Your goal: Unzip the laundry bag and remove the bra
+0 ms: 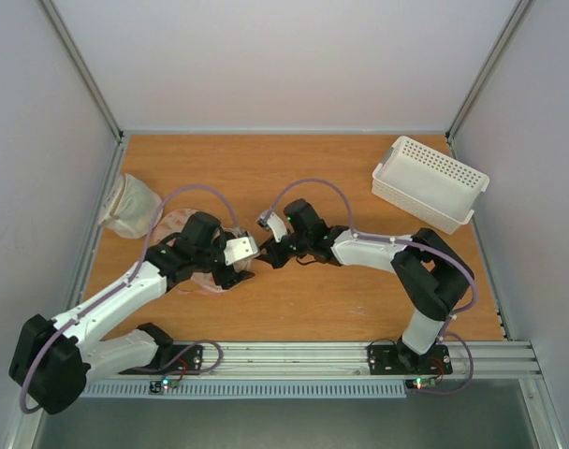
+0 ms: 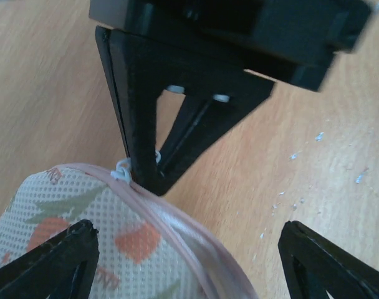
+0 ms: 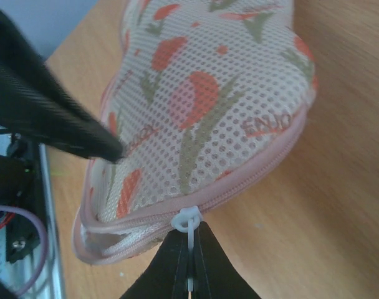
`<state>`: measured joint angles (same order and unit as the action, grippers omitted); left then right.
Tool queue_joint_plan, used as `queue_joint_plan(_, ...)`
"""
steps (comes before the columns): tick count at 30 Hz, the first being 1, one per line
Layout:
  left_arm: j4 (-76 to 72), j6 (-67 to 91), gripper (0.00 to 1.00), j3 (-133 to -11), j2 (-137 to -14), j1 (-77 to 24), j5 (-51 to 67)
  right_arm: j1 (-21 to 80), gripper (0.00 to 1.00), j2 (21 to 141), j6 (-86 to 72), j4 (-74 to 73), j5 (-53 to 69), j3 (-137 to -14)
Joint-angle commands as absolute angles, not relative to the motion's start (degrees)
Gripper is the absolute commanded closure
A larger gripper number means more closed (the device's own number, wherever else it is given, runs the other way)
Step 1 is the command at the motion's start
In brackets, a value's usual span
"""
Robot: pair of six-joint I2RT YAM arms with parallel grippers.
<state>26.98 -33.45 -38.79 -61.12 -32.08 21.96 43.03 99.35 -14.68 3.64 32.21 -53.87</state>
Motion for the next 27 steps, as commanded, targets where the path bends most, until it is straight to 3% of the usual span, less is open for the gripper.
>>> queue_joint_plan(1,27.8,-28.7,0.21,-38.8,-61.6,-33.4,12.0,44.6,0.99,99.0,-16.1,6.9,33.6,-56.9)
queue_joint_plan(5,27.4,-30.4,0.22,-37.7,-61.8,-33.9,8.4,45.2,0.99,98.6,-15.2,5.5,34.4,-58.1)
queue_joint_plan(7,25.6,-31.4,0.28,-37.5,-61.8,-33.9,6.9,45.6,0.99,98.4,-14.5,5.1,34.7,-58.4)
queue_joint_plan(14,23.9,-33.6,0.63,-37.0,-61.7,-33.9,4.4,45.6,0.99,97.9,-13.8,4.4,33.8,-58.6)
queue_joint_plan(20,24.3,-33.2,0.99,-37.4,-61.4,-33.9,4.0,45.0,0.99,97.7,-13.8,4.5,33.4,-58.3)
queue_joint_plan(27,23.1,-41.3,0.99,-35.8,-60.2,-33.9,6.3,40.1,0.99,98.6,-11.5,1.1,29.7,-57.5)
